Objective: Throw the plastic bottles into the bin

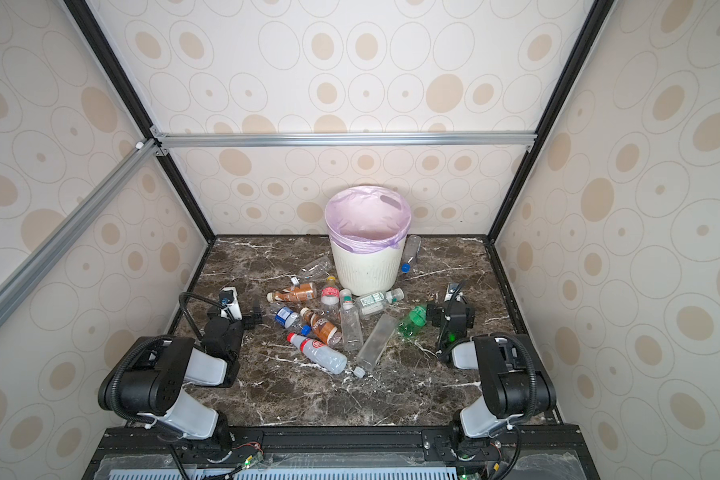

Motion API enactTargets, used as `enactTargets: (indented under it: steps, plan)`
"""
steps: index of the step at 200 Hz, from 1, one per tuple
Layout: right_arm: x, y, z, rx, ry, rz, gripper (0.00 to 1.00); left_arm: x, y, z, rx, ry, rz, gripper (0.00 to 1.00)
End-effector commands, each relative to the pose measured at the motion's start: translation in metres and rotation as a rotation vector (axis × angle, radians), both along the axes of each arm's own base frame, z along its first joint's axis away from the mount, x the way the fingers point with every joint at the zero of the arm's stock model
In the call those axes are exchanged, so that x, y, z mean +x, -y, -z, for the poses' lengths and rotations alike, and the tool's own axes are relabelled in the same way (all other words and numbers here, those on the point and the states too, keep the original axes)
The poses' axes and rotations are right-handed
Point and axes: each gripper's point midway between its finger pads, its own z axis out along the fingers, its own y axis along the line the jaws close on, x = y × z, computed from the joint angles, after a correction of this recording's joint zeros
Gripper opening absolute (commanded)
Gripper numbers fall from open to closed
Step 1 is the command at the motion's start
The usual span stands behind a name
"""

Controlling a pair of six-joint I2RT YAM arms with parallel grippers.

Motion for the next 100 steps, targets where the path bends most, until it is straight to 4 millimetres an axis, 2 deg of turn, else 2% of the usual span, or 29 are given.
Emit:
enactTargets:
  steps: [1,34,63,81,100]
  plan:
    - [0.005,-0.003,-0.01,0.01,0.032,-0.007,1.0,0.004,-0.003,-0.009,0.013,0.029,-0.012,0.99]
    - [0.004,-0.002,-0.009,0.008,0.031,-0.005,1.0,0.0,-0.009,-0.013,0.001,0.045,-0.053,0.99]
    - [0.0,-0.002,-0.021,0.007,0.05,-0.004,1.0,-0.009,-0.03,-0.026,-0.022,0.05,-0.19,0.99]
    - [-0.004,0.008,-0.04,-0.022,0.064,0.077,1.0,-0.014,-0.035,-0.033,-0.033,0.042,-0.242,0.99]
    - [-0.014,0.022,-0.05,-0.006,0.023,0.177,0.99,-0.023,-0.038,-0.047,-0.04,0.062,-0.326,0.99]
